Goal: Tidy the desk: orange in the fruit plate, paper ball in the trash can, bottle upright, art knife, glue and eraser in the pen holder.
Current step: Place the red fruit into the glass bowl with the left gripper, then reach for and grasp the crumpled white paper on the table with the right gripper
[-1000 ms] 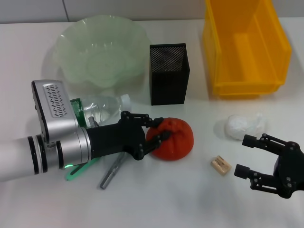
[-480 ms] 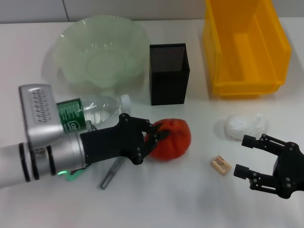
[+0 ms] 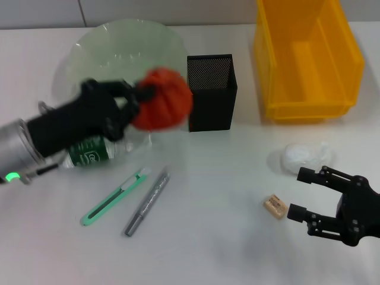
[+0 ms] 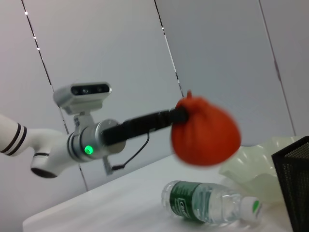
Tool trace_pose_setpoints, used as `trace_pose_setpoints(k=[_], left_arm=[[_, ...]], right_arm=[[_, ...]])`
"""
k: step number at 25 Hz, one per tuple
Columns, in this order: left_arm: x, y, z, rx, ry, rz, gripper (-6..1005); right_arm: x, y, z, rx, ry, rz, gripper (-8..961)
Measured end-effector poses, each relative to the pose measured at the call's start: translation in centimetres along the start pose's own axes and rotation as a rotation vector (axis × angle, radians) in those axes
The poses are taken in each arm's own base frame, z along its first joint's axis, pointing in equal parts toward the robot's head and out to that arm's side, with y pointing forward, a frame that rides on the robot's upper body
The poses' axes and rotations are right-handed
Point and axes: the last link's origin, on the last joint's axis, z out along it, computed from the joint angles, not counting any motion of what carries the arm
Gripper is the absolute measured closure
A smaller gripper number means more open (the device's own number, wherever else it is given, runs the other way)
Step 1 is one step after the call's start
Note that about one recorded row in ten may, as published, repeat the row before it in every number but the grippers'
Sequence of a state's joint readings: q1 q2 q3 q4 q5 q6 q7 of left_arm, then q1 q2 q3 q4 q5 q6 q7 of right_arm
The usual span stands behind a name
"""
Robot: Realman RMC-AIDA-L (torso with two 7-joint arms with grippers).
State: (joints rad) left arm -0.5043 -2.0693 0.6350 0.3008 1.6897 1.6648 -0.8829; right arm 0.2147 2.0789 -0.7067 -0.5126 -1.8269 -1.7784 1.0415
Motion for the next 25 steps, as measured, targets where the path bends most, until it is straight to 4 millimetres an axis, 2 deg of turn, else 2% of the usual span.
trace_pose_setpoints(k=[5, 8, 9, 14, 16, 19, 25], left_arm=[[2.2, -4.2, -0.3, 0.168, -0.008, 0.032, 953], [2.4, -4.8, -0.2, 0.199, -0.012, 0.037, 952], [2.5, -6.7, 0.3, 0.296, -0.044, 0.045, 952], [2.4, -8.0, 0.9, 0.351, -0.087, 0.054, 950], [2.3, -9.0, 2.4, 0.375, -0.145, 0.075, 950], [2.0, -9.5, 3.2, 0.399, -0.188, 0.08, 920], [1.5, -9.9, 3.4, 0.42, -0.227, 0.085, 846]], right_arm=[[0.2, -0.2, 0.7, -0.002, 0.004, 0.014, 203], [0.2, -0.2, 0.8, -0.003, 0.001, 0.017, 204], [0.3, -0.2, 0.8, -0.004, 0.0, 0.017, 205], [0.2, -0.2, 1.1, -0.011, -0.001, 0.017, 207], [0.2, -0.2, 1.2, -0.013, -0.004, 0.021, 208], [0.3, -0.1, 1.2, -0.014, -0.006, 0.027, 210], [0.4, 0.0, 1.1, -0.007, -0.011, 0.034, 213]])
